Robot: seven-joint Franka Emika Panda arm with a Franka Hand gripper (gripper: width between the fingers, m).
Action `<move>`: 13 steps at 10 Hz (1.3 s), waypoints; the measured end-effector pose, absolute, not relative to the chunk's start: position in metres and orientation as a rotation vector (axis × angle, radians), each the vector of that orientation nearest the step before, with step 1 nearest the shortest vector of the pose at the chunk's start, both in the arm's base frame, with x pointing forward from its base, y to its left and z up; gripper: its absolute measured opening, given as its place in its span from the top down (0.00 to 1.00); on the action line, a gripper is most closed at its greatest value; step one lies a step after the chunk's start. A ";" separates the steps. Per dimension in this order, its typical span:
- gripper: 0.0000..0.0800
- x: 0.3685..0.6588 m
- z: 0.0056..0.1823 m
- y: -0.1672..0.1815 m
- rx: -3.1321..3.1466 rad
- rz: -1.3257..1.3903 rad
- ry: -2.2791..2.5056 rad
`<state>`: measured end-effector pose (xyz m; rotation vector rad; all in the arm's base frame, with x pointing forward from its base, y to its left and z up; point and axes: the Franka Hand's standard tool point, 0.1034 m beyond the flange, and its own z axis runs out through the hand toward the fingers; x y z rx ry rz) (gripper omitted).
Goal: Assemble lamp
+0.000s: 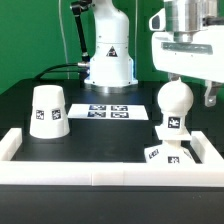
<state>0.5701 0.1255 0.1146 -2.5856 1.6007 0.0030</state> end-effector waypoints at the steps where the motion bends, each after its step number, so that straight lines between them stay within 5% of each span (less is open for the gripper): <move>1: 0.13 0.561 0.115 0.135 -2.644 -0.022 1.532; 6: 0.13 0.550 0.112 0.144 -2.688 -0.001 1.465; 8: 0.13 0.536 0.105 0.139 -2.928 -0.007 1.093; 13: 0.13 0.512 0.105 0.064 -3.043 0.013 0.671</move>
Offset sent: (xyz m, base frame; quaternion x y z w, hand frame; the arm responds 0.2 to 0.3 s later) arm 0.0000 0.0000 0.0000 0.0000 0.0000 0.0000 1.0000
